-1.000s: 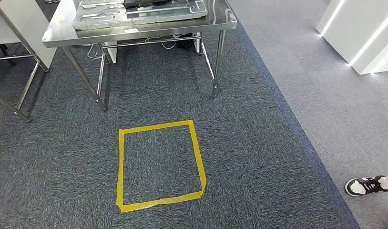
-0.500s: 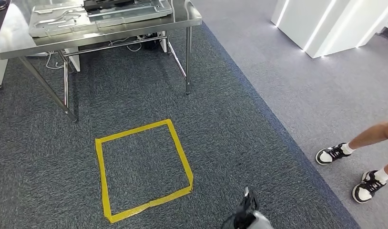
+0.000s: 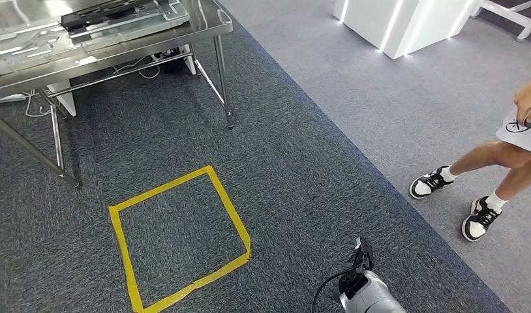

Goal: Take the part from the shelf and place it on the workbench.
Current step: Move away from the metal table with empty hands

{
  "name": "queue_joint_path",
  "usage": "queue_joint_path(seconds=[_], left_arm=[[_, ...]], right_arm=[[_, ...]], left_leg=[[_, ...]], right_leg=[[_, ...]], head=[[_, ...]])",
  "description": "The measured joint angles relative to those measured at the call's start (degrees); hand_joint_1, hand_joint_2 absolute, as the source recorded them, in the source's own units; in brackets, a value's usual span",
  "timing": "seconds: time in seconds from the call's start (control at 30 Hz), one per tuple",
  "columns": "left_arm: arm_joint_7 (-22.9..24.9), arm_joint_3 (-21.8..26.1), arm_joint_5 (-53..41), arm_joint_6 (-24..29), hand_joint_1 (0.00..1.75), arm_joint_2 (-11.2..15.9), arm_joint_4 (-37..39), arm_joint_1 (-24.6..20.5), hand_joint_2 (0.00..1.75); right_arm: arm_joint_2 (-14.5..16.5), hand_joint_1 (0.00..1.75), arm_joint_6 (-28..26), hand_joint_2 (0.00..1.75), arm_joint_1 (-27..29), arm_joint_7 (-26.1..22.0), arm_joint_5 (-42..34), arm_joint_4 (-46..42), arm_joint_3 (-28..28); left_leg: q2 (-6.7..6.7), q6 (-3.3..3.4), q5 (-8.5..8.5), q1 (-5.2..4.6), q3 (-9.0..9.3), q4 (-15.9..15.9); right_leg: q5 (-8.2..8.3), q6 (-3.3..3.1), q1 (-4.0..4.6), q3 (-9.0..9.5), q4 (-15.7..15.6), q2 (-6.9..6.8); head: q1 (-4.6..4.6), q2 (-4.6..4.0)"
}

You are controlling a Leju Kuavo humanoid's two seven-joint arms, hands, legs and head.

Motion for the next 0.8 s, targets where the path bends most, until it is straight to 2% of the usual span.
queue_joint_path(seconds=[0.03,0.07,0.1,0.17,0.2,0.23,0.37,0.4,0.47,0.5,0.53,0.57,0.6,0.63,0.67,0.73,0.77,0.8], left_arm=[[-0.01,-0.01,0.0,0.0,0.0,0.01,0.0,-0.02,0.0],[-0.02,-0.03,0.01,0.0,0.0,0.02,0.0,-0.05,0.0],[-0.03,-0.04,0.01,0.0,0.0,0.02,0.0,-0.08,0.0],[-0.01,-0.05,0.01,0.0,0.0,0.02,0.0,-0.07,0.0],[0.01,-0.05,0.01,0.0,0.0,0.02,0.0,-0.06,0.0],[0.02,-0.05,0.01,0.0,0.0,0.02,0.0,-0.04,0.0],[0.02,-0.06,0.01,-0.01,0.0,0.02,0.0,0.02,0.0],[0.02,-0.07,0.01,-0.01,0.0,-0.02,-0.01,-0.02,0.0],[0.02,-0.09,0.01,0.0,0.0,-0.1,-0.02,-0.12,0.0],[0.02,-0.1,0.01,0.01,0.0,-0.15,-0.02,-0.14,0.0],[0.02,-0.1,0.01,0.01,0.0,-0.16,-0.02,-0.11,0.0],[0.03,-0.1,0.01,0.01,0.0,-0.16,-0.02,-0.09,0.0],[0.03,-0.1,0.01,0.01,0.0,-0.16,-0.02,-0.09,0.0],[0.04,-0.1,0.01,0.01,0.0,-0.16,-0.02,-0.1,0.0],[0.04,-0.1,0.01,0.0,0.0,-0.16,-0.02,-0.12,0.0],[0.03,-0.1,0.01,0.0,0.0,-0.17,-0.02,-0.12,0.0],[0.03,-0.1,0.01,0.0,0.0,-0.18,-0.02,-0.12,0.0],[0.03,-0.1,0.01,0.0,0.0,-0.18,-0.02,-0.13,0.0]], right_arm=[[0.01,0.0,0.0,0.0,0.04,0.01,0.0,0.0,0.0],[0.01,0.0,0.0,0.0,0.06,0.01,0.0,0.0,0.0],[0.01,0.0,0.0,0.0,0.05,0.01,0.0,-0.01,0.0],[0.03,0.0,0.01,0.0,-0.01,0.01,0.0,-0.04,0.0],[0.04,0.0,0.02,0.0,-0.02,0.01,0.0,-0.06,0.0],[0.05,0.0,0.02,0.0,-0.02,0.01,0.0,-0.07,0.0],[0.07,0.0,0.02,0.0,-0.15,0.01,0.0,-0.11,0.0],[0.02,0.0,0.01,0.0,-0.16,0.0,-0.01,-0.14,0.0],[-0.08,0.0,-0.01,0.0,-0.24,0.01,-0.02,-0.2,0.0],[-0.14,0.0,-0.01,0.0,-0.25,0.01,-0.04,-0.2,0.0],[-0.13,0.0,0.0,0.0,-0.29,0.01,-0.05,-0.2,0.0],[-0.13,0.0,0.0,0.0,-0.27,0.01,-0.07,-0.19,0.0],[-0.13,0.0,0.0,0.0,-0.18,0.01,-0.08,-0.18,0.0],[-0.13,0.0,-0.01,0.0,-0.11,0.01,-0.09,-0.18,0.0],[-0.13,0.0,-0.02,0.0,-0.08,0.01,-0.1,-0.2,0.0],[-0.13,0.0,-0.02,0.0,-0.19,0.01,-0.11,-0.25,0.0],[-0.13,0.0,-0.01,0.0,-0.29,0.0,-0.11,-0.27,0.0],[-0.13,0.0,-0.01,0.0,-0.37,0.0,-0.12,-0.28,0.0]], left_leg=[[-0.05,-0.08,0.31,0.03,-0.76,1.2],[-0.13,-0.09,1.82,0.06,-0.4,0.04],[-0.45,-0.05,4.2,0.12,0.95,-3.21],[-2.3,0.21,7.78,0.3,4.17,-10.52],[-3.15,0.32,8.5,0.37,5.1,-12.62],[-3.76,0.4,8.48,0.42,5.4,-13.31],[-4.1,0.42,8.03,0.42,5.54,-13.75],[-3.57,0.8,8.15,0.46,5.72,-14.26],[-1.84,1.79,8.5,0.51,6.09,-15.05],[-0.79,2.32,8.61,0.52,6.29,-15.4],[-0.1,2.48,8.53,0.48,6.32,-15.41],[0.5,2.51,8.45,0.44,6.32,-15.38],[1.15,2.52,8.34,0.42,6.36,-15.34],[1.72,2.46,8.21,0.42,6.44,-15.3],[2.29,2.35,8.05,0.42,6.6,-15.27],[3.39,1.92,7.59,0.27,7.02,-15.16],[3.86,1.63,7.38,0.14,7.17,-15.14],[4.33,1.32,7.21,0.02,7.29,-15.15]], right_leg=[[-0.02,0.01,0.01,-0.01,0.12,0.69],[-0.07,0.07,0.0,0.0,0.29,1.43],[-0.18,0.19,-0.03,0.02,0.53,2.19],[-0.45,0.51,-0.18,-0.09,1.03,3.37],[-0.54,0.63,-0.24,-0.16,1.19,3.66],[-0.58,0.68,-0.29,-0.23,1.26,3.76],[-0.56,0.99,-0.15,-0.73,1.55,4.25],[-0.61,1.44,-0.13,-1.07,1.85,4.11],[-2.23,2.37,-0.19,-2.89,4.78,2.32],[-3.84,2.8,-0.27,-4.61,8.03,1.13],[-5.55,3.01,-0.41,-6.68,11.89,0.3],[-6.65,3.18,-0.58,-8.47,15.18,0.03],[-6.7,3.32,-0.74,-9.55,16.93,-0.13],[-5.59,3.4,-0.84,-9.41,16.29,-0.3],[-3.65,3.37,-0.88,-8.13,13.52,-0.67],[-0.12,3.04,-0.57,-4.33,5.59,-2.79],[0.72,2.76,-0.31,-3.07,2.94,-3.58],[0.89,2.49,-0.03,-2.54,1.64,-4.01]], head=[[0.0,0.0],[0.0,0.0],[0.0,0.0],[0.03,0.0],[0.05,0.0],[0.07,0.0],[0.03,0.0],[0.04,0.0],[0.12,0.0],[0.16,0.0],[0.17,0.0],[0.18,0.0],[0.17,0.0],[0.17,0.0],[0.18,0.0],[0.18,0.0],[0.18,0.0],[0.17,0.0]])
